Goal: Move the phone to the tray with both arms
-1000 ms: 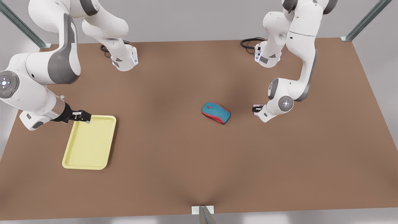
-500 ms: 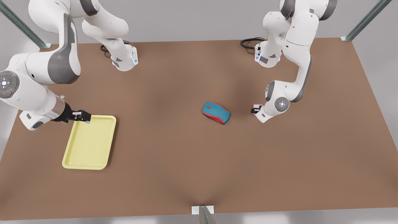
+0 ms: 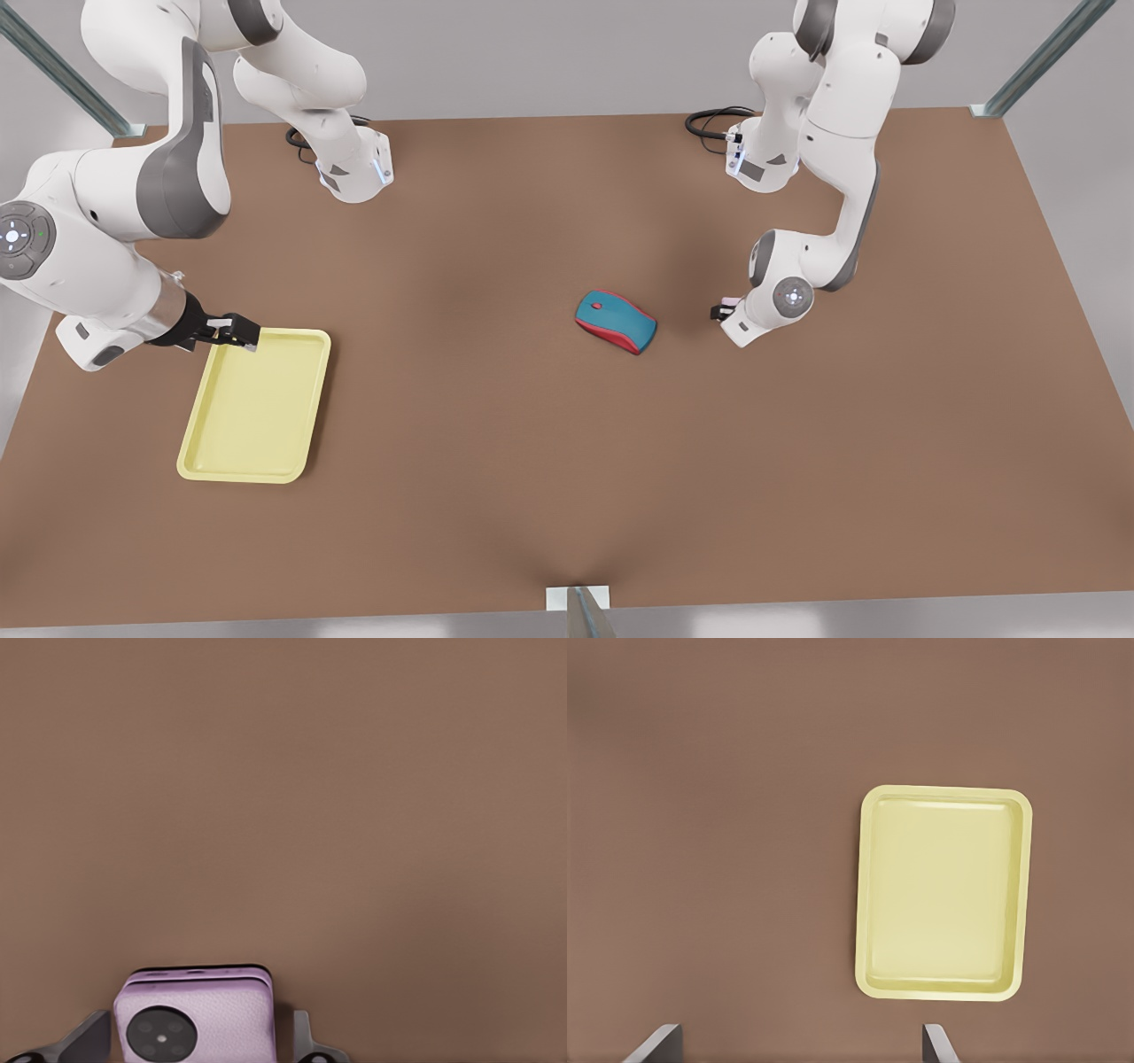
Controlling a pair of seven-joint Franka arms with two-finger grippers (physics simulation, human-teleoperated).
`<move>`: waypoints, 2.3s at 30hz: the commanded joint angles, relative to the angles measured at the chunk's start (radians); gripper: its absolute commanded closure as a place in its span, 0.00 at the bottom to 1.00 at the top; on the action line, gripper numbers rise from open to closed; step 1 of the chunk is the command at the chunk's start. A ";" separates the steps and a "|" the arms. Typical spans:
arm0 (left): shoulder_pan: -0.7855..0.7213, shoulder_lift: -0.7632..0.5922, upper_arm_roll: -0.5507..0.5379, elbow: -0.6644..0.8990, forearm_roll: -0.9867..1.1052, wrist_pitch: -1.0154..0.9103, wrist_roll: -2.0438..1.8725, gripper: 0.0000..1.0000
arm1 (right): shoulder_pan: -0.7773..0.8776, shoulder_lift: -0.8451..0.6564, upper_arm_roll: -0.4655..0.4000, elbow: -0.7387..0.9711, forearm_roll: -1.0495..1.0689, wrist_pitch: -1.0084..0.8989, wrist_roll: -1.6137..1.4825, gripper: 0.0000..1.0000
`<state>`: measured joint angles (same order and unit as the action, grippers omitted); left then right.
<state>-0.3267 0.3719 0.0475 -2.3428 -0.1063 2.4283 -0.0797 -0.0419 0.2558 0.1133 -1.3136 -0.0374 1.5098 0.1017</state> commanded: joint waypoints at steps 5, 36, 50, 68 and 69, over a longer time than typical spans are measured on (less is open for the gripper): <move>0.000 0.004 0.000 0.000 0.004 0.006 -0.005 0.21 | 0.000 -0.001 0.000 0.002 0.001 0.000 0.000 0.00; -0.522 0.696 -0.035 1.393 -0.079 -0.245 -0.919 0.23 | 0.000 -0.001 0.003 0.005 0.001 0.001 -0.002 0.00; -0.120 0.200 -0.026 1.395 0.056 -1.144 -0.296 0.00 | 0.011 0.002 0.005 0.007 0.001 0.001 0.000 0.00; 0.109 -0.117 -0.028 0.958 0.063 -1.069 0.107 0.00 | 0.304 0.316 0.201 0.020 -0.073 0.208 0.407 0.00; 0.109 -0.111 -0.028 0.958 0.063 -1.068 0.107 0.00 | 0.335 0.352 0.206 0.020 -0.076 0.259 0.553 0.00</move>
<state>-0.2179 0.2571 0.0198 -1.3858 -0.0345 1.3847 -0.2451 0.2744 0.5888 0.3133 -1.2930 -0.0802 1.6405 0.1862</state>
